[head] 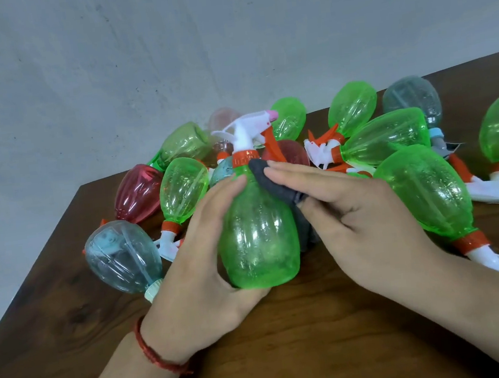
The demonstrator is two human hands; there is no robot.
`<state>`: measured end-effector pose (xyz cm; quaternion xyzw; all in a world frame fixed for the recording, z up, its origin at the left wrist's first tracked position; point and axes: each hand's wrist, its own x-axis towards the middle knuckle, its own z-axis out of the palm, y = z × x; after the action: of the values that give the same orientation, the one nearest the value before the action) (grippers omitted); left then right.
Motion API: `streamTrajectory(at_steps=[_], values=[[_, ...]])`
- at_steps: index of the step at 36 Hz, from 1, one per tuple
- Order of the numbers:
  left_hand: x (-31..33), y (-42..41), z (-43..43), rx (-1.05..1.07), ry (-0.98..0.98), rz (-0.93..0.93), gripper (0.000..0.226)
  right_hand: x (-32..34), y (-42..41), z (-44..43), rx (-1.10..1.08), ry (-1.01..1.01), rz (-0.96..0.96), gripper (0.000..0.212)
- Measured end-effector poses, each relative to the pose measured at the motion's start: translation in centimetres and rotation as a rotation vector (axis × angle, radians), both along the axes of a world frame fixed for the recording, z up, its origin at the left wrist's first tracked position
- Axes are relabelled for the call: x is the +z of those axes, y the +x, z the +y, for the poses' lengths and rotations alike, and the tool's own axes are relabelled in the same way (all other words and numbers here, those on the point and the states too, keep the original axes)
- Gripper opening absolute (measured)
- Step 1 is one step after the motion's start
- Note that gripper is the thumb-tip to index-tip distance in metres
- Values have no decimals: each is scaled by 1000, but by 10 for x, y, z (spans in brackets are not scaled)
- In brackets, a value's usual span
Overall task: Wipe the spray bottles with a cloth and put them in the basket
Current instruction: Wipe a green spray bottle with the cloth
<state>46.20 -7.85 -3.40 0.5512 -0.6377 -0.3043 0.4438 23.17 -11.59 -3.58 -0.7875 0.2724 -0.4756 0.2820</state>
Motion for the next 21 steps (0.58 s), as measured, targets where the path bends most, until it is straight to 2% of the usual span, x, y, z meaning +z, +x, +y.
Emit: streamTrajectory(at_steps=[2, 5, 9, 17, 21], values=[[-1, 2, -3, 41, -4, 50, 135, 1, 0, 1, 18, 27, -25, 51], [-7, -16, 32, 4, -221, -285, 116, 2, -1, 3, 4, -19, -18, 52], [-15, -21, 35, 135, -307, -196, 116, 0, -2, 5, -3, -135, 37, 52], [-11, -9, 30, 258, -285, 21, 112, -5, 3, 14, 55, -322, 171, 51], [-12, -7, 30, 271, -280, 0, 112, -6, 5, 15, 29, -387, 225, 52]])
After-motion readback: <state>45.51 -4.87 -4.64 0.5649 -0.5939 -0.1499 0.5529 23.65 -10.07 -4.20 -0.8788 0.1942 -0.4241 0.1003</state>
